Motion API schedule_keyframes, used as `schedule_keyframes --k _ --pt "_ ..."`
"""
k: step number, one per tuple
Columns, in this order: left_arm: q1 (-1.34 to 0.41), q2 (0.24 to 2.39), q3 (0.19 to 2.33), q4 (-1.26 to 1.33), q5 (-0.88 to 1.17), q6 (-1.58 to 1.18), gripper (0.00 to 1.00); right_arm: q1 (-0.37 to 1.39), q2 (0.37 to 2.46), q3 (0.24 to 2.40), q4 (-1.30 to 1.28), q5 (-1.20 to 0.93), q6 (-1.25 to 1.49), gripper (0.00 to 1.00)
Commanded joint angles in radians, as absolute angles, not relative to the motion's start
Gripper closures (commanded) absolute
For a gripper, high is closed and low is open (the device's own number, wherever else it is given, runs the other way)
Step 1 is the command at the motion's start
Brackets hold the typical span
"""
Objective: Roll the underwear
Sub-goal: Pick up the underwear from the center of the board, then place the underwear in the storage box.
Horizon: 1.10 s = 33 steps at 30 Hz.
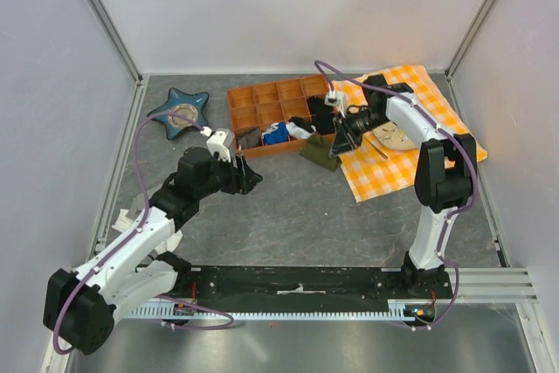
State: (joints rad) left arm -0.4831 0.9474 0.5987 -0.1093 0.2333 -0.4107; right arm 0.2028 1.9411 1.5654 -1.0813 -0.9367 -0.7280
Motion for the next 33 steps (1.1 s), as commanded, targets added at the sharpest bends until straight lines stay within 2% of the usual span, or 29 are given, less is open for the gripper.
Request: schedule_keyframes --k 1,9,14,22,33 --pt "-0.477 0.904 0.632 -0.196 0.196 -0.371 0.34 0.202 1.985 1.753 -0.881 -0.87 -0.478 0.81" --pt "-0.476 0.92 0.626 -0.195 0.178 -0.379 0.34 0.238 2.198 2.118 -0.746 -0.675 -0.333 0.81" --pt "-0.476 0.925 0.626 -0.202 0.152 -0.374 0.34 0.276 2.31 2.252 -0.695 -0.595 -0.304 0.81" --pt "-0.474 0.956 0.627 -0.195 0.14 -0.367 0.34 0.327 2.402 2.318 -0.666 -0.486 -0.324 0.81" --pt "-0.472 1.008 0.629 -0.17 0.15 -0.356 0.34 0.368 2.433 2.278 -0.726 -0.379 -0.459 0.8"
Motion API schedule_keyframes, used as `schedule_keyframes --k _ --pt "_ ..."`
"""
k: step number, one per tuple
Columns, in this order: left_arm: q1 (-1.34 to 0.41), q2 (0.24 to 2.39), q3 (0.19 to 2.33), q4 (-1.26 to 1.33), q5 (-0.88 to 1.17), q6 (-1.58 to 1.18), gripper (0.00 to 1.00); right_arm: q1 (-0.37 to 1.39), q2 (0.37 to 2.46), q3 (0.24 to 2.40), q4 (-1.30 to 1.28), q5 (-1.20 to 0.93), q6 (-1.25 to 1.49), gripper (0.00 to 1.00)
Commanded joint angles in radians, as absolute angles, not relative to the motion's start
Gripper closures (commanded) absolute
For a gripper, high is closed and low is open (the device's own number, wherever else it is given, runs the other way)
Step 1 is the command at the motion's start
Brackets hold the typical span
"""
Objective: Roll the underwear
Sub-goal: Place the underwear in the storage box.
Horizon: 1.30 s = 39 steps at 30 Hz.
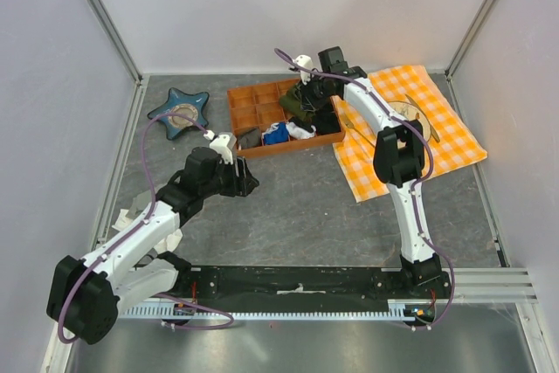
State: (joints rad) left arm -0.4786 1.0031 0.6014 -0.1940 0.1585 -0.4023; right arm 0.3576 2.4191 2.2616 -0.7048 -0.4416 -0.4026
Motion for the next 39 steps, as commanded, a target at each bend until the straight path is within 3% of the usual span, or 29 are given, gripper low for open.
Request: schedule_keyframes --k 1,25,29,39 --pt "-0.472 1.011 0.629 -0.17 0.152 -0.354 0.34 0.371 2.445 2.276 -0.726 -0.376 -0.46 0.8" --pt "-0.471 1.017 0.632 -0.175 0.187 -0.36 0.35 0.41 2.608 2.335 -0.83 -0.248 -0.528 0.79" --pt "-0.472 1.008 0.632 -0.179 0.193 -0.364 0.36 0.397 2.521 2.301 -0.808 -0.313 -0.506 0.63" --pt "-0.471 0.976 0.637 -0.196 0.198 -0.364 0.36 0.385 2.388 2.312 -0.752 -0.399 -0.443 0.42"
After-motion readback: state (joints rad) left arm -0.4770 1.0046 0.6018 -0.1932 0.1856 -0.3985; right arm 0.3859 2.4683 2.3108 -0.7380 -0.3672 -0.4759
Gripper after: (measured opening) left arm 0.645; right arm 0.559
